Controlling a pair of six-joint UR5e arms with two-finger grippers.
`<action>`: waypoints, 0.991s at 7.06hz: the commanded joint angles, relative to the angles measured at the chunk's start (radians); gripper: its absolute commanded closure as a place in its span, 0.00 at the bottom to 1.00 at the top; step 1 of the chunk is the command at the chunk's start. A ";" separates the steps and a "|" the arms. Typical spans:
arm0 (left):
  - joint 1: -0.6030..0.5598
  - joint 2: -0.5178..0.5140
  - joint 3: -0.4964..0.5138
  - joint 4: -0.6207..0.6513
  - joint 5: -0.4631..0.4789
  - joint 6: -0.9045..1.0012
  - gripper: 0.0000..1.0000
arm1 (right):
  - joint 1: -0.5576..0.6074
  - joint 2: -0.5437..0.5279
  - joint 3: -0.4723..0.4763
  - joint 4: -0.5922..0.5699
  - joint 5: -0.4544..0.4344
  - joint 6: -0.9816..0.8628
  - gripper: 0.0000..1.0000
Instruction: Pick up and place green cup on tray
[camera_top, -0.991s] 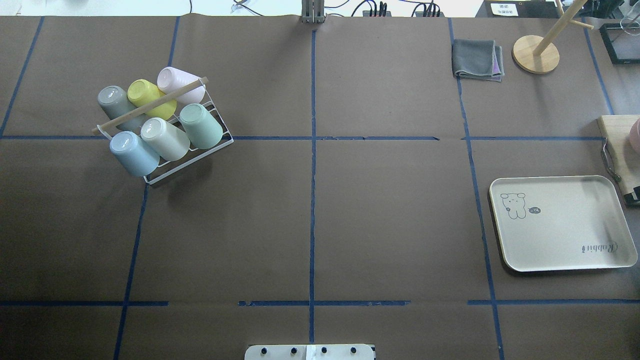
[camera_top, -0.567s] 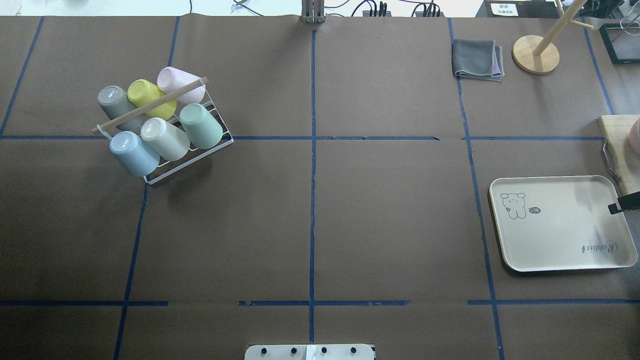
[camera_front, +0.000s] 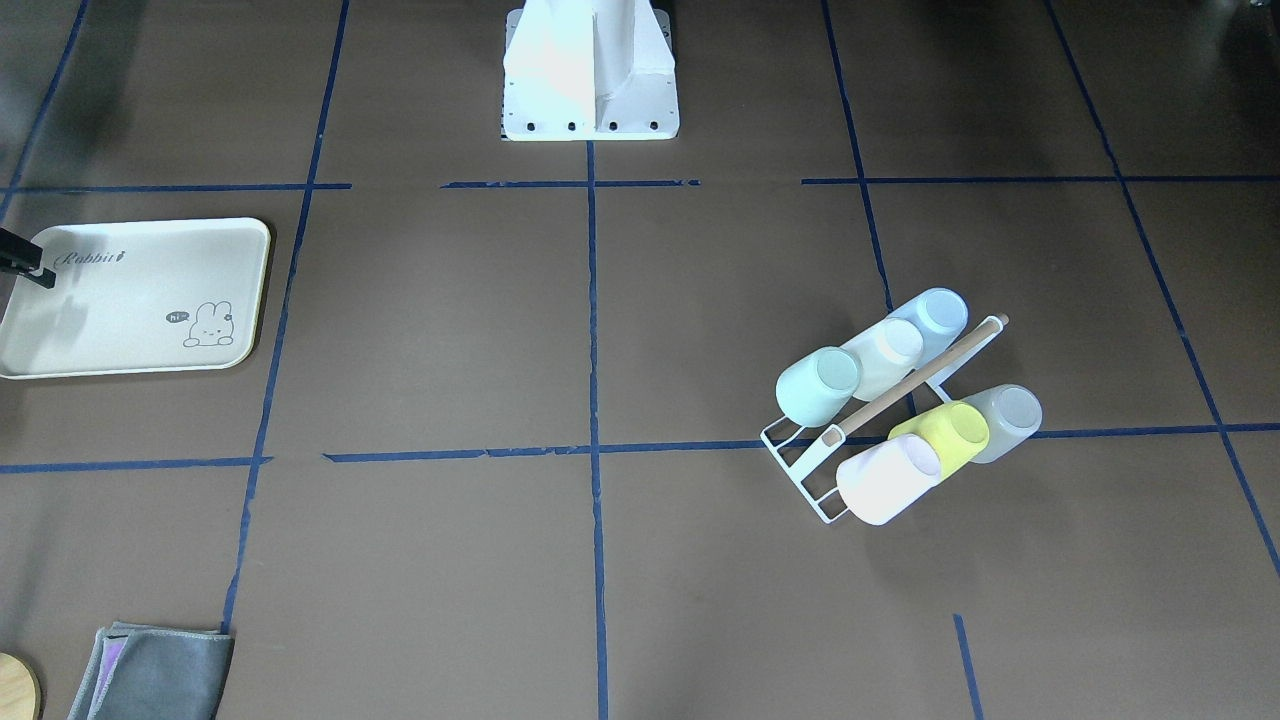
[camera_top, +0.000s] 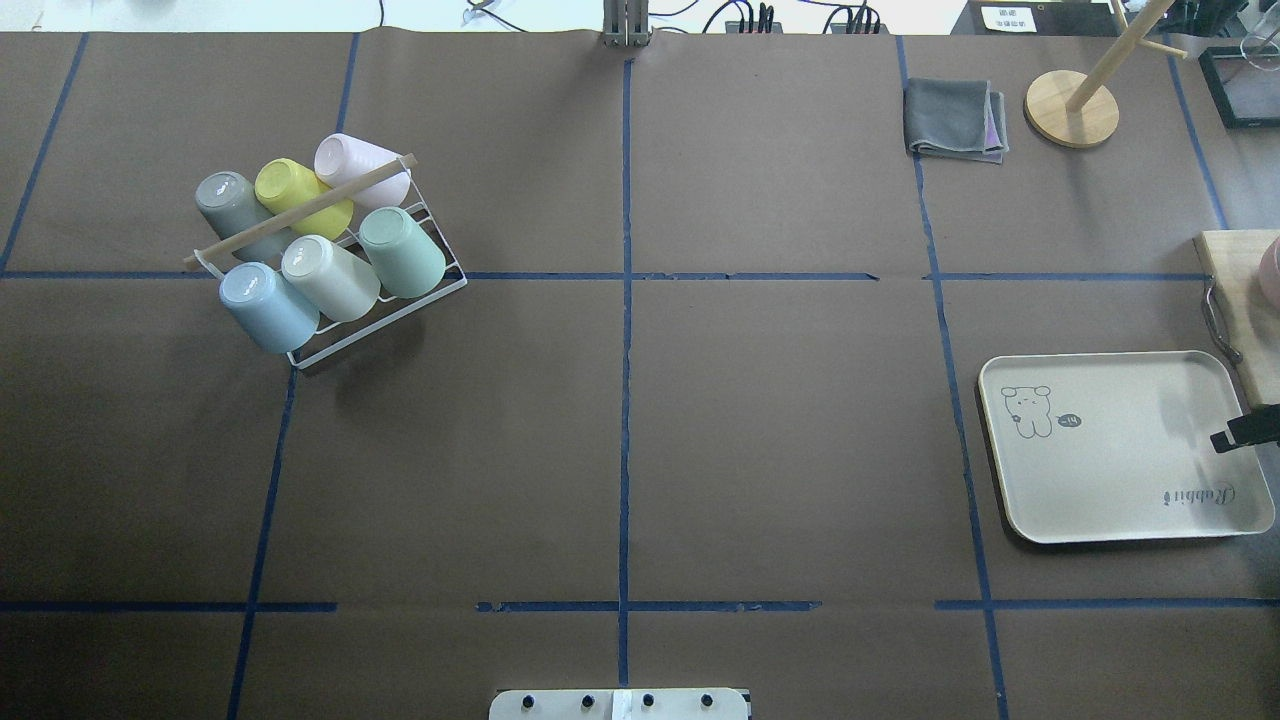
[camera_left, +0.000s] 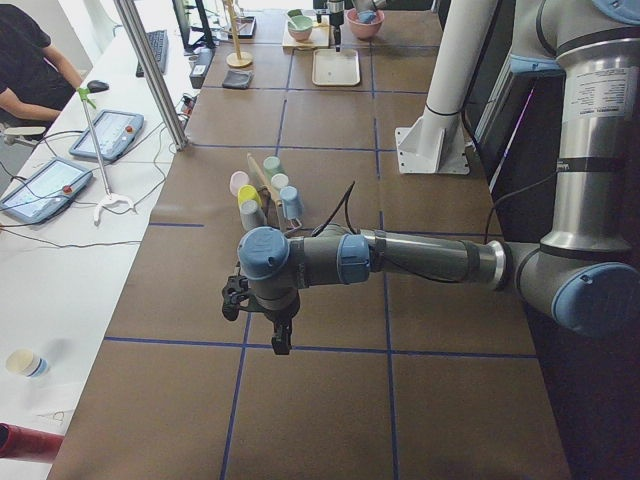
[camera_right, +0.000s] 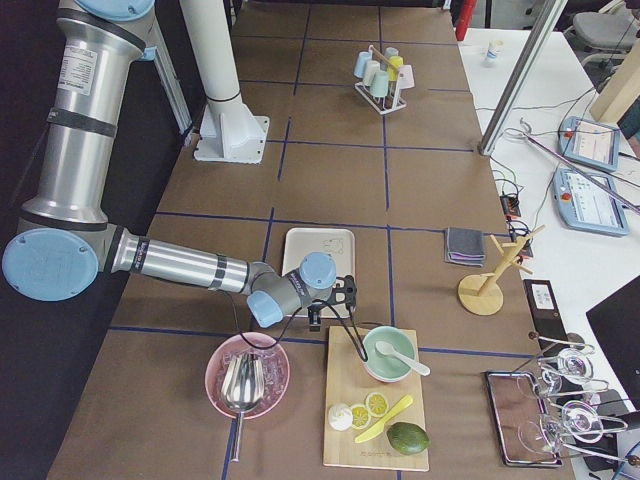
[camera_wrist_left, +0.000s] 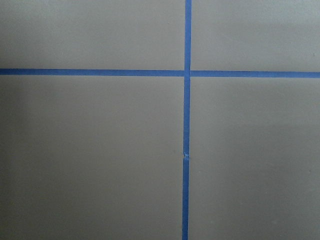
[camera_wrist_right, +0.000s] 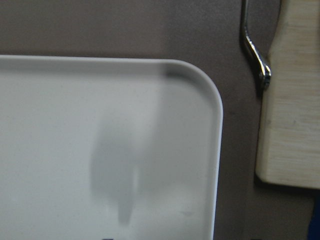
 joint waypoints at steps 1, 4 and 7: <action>0.000 0.000 -0.001 0.000 -0.001 -0.001 0.00 | -0.001 -0.002 -0.009 0.001 0.000 0.005 0.20; 0.000 0.000 -0.001 0.000 -0.001 -0.001 0.00 | -0.001 -0.002 -0.020 0.001 -0.015 0.005 0.34; 0.000 0.000 -0.002 -0.002 -0.001 0.001 0.00 | -0.001 -0.002 -0.020 0.001 -0.029 0.005 0.55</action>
